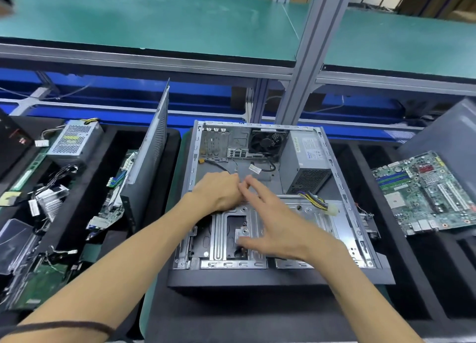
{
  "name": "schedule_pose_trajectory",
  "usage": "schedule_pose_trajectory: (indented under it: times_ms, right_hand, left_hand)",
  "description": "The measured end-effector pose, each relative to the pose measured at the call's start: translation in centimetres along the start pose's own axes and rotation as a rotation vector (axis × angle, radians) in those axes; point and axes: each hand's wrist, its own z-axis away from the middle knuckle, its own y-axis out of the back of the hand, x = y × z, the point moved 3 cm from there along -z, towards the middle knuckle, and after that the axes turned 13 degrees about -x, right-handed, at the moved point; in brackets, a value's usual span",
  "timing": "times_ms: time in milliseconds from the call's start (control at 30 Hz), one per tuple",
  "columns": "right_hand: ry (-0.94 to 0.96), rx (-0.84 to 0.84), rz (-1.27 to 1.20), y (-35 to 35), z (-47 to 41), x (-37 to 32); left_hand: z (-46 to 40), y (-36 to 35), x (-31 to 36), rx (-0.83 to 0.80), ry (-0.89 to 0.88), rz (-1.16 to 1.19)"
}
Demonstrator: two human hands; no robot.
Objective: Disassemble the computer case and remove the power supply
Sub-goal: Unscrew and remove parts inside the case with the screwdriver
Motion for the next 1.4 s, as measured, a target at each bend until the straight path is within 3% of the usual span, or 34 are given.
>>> schedule_pose_trajectory:
  times_ms: [300, 533, 767, 1067, 1400]
  right_hand:
    - [-0.052, -0.107, 0.147, -0.3, -0.8, -0.8]
    - [-0.119, -0.185, 0.086, 0.5, -1.9, -0.7]
    - [-0.103, -0.146, 0.095, 0.6, -2.0, -0.9]
    - [-0.096, -0.080, 0.149, 0.5, -1.9, -0.9]
    - [-0.075, -0.039, 0.176, 0.3, -2.1, -1.0]
  left_hand:
    - [0.1, 0.1, 0.0, -0.003, -0.067, 0.001]
    - [0.5, 0.4, 0.0, 0.003, -0.019, 0.060]
    - [1.0, 0.6, 0.3, 0.178, 0.062, -0.040]
    - [1.2, 0.5, -0.5, 0.159, 0.031, -0.098]
    - [1.4, 1.0, -0.7, 0.204, -0.013, 0.074]
